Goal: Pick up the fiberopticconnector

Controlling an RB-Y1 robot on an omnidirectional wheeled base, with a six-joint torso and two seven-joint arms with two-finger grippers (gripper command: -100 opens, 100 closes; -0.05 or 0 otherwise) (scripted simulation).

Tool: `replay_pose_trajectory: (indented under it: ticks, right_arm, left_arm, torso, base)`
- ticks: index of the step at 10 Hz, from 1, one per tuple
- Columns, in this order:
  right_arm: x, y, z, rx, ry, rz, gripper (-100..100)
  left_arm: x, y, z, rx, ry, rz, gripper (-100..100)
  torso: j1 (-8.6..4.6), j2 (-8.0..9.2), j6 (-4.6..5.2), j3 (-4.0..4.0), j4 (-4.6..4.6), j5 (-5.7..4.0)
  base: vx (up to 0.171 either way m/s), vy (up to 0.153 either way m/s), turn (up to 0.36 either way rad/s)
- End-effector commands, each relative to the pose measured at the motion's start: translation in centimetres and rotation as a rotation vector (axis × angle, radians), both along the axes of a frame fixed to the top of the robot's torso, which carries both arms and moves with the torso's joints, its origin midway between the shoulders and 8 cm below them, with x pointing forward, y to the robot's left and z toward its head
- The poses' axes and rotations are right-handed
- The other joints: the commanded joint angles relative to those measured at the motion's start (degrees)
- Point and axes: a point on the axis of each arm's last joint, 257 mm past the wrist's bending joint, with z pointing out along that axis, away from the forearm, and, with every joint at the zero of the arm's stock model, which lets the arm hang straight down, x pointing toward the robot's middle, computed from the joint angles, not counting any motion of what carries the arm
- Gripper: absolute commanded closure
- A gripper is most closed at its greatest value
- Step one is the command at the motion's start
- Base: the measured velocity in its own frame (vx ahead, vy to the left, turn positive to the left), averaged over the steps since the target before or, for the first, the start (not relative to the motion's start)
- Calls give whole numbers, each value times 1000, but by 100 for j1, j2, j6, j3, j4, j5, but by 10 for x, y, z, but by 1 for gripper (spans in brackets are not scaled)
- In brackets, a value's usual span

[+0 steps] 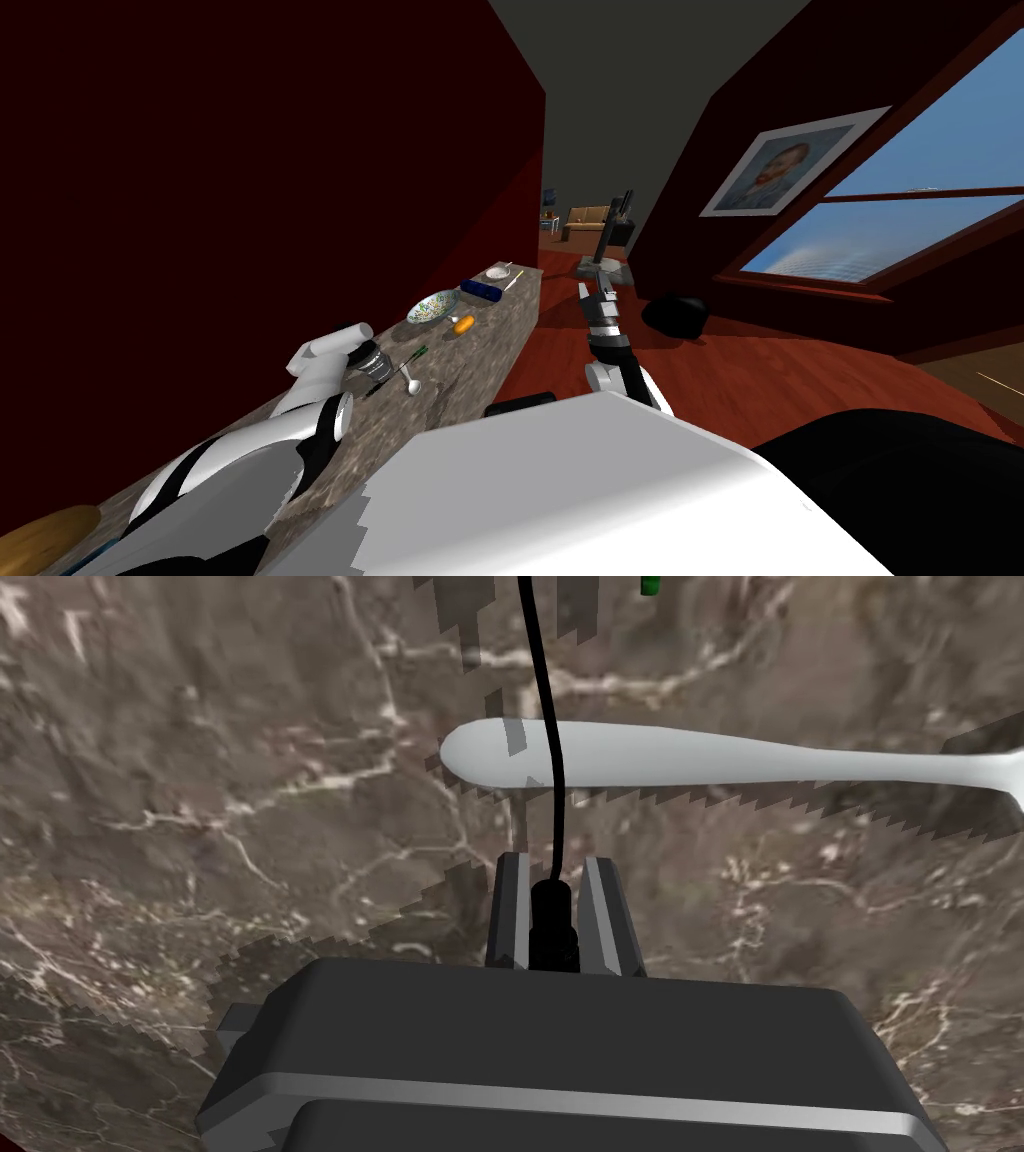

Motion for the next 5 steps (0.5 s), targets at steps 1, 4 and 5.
replay_pose_trajectory:
  ticks: [1,4,5]
  right_arm:
    - [0,0,0,0,0,0,0]
    - [0,0,0,0,0,0,0]
    - [0,0,0,0,0,0,0]
  left_arm:
    - [0,0,0,0,0,0,100]
    - [2,4,17,1,1,3,100]
    - [2,2,13,2,-1,2,100]
  torso:
    - [0,0,0,0,0,0]
    - [-6,2,2,2,2,-4]
    - [-10,4,0,3,3,-5]
  base:
    - [0,0,0]
    - [-6,-11,-11]
    - [-3,-7,-1]
